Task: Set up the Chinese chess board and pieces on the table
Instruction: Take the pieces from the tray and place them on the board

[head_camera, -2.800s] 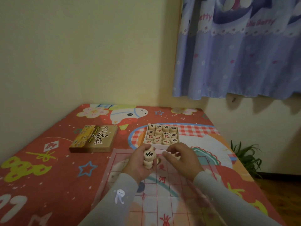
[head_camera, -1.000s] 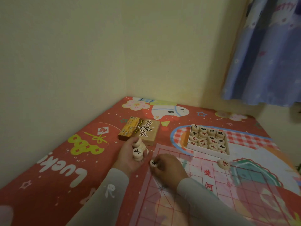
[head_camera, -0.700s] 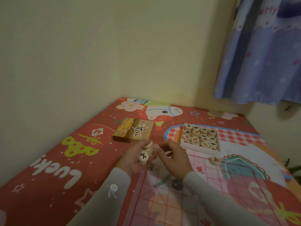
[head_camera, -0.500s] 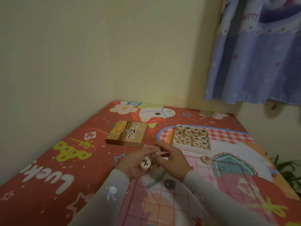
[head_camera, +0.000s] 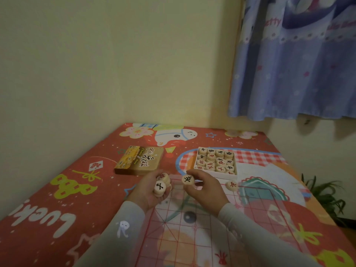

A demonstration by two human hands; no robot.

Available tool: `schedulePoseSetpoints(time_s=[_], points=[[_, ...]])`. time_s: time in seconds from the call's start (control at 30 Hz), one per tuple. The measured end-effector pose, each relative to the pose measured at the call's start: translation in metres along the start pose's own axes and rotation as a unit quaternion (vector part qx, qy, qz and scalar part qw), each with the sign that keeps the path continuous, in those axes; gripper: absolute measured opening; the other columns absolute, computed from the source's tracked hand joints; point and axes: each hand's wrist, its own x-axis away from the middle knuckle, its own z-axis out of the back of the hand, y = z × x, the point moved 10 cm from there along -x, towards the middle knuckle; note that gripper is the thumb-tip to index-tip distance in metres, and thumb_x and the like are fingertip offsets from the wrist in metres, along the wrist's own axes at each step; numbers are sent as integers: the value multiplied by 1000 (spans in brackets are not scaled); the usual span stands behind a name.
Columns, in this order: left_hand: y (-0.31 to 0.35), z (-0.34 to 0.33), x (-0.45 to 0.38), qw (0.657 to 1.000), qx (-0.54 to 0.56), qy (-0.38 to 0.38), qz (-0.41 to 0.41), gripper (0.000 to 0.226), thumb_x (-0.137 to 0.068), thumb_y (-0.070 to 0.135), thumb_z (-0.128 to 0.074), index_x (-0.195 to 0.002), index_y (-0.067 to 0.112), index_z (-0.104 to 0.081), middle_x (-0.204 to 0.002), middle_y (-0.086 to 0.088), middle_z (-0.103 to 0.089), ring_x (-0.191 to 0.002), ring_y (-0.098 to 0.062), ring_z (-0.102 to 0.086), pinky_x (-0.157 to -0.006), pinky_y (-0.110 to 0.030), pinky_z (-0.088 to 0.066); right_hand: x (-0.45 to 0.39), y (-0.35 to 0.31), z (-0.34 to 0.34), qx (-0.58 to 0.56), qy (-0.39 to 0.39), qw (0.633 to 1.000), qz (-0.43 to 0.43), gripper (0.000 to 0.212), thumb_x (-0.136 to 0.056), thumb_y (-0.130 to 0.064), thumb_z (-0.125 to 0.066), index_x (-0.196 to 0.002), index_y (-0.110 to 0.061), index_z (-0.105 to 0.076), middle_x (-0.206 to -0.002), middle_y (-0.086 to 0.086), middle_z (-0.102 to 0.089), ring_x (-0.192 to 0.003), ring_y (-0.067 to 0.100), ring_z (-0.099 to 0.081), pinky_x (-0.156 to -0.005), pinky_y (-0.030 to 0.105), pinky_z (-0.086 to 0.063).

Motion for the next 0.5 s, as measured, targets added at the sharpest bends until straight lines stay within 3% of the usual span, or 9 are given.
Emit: schedulePoseSetpoints(time_s=[0.37,0.5], points=[[15,10,0,999,21,20,-23,24,-94,26,-50,-82,6,-56,-73,-12,-55,-68,-23,-57,-33,-18,-46,-3,33,20,143,30,989,-29,34,-81,-26,-68,-114,-21,-61,-108,-6,-56,-93,7,-55,-89,25,-50],[19,21,0,998,31,37,-33,23,-96,28,-50,-84,9,-56,-73,-10,-56,-66,-23,-57,-33,-18,-46,-6,57,26,205,44,973,-97,30,-86,-25,-61,-115,-20,-59,-109,-1,-61,-92,14,-55,-84,26,-49]])
